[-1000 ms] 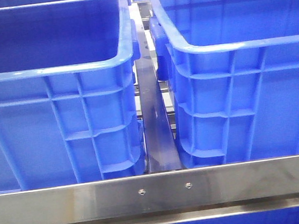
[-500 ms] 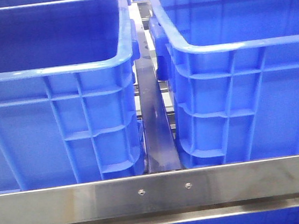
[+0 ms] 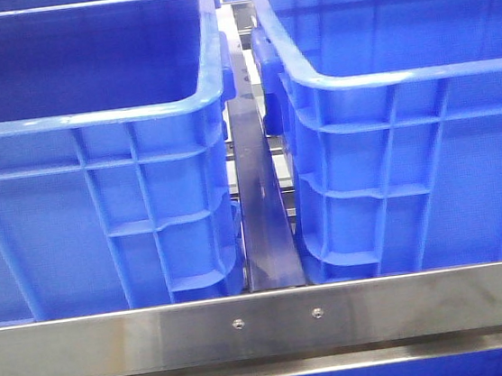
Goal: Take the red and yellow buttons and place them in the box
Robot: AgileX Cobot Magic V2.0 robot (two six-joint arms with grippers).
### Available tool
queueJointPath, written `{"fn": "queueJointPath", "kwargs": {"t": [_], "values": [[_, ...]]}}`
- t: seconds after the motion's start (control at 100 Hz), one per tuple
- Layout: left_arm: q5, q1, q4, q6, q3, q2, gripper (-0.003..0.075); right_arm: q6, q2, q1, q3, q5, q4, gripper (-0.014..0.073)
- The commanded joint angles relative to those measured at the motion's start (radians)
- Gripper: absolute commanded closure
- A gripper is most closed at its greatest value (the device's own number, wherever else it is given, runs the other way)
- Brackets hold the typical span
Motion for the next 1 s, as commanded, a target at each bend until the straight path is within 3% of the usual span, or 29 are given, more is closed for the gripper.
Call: {"fn": "queueJointPath", "kwargs": {"t": [0.0, 0.25, 0.59, 0.69, 0.87, 0.99], "values": [[0.028, 0.005, -0.009, -0.007, -0.11, 0.029, 0.074, -0.006, -0.024, -0.002, -0.017, -0.087, -0.011, 0.0664], [0.195, 0.005, -0.009, -0.007, -0.297, 0.214, 0.074, -0.006, -0.024, -0.002, -0.017, -0.087, -0.011, 0.0664], [0.231, 0.002, -0.002, -0.007, -0.444, 0.529, 0.0726, -0.006, -0.024, -0.002, -0.017, -0.087, -0.011, 0.0664], [0.249, 0.002, -0.009, -0.007, -0.475, 0.625, 0.0639, -0.006, -0.024, -0.002, -0.017, -0.087, -0.011, 0.0664], [0.3, 0.002, -0.009, -0.007, -0.549, 0.779, 0.0331, -0.006, -0.024, -0.002, -0.017, -0.087, -0.011, 0.0664], [0.3, 0.002, -0.009, -0.007, -0.586, 0.855, 0.0253, -0.006, -0.024, -0.002, -0.017, -0.087, -0.011, 0.0664]]}}
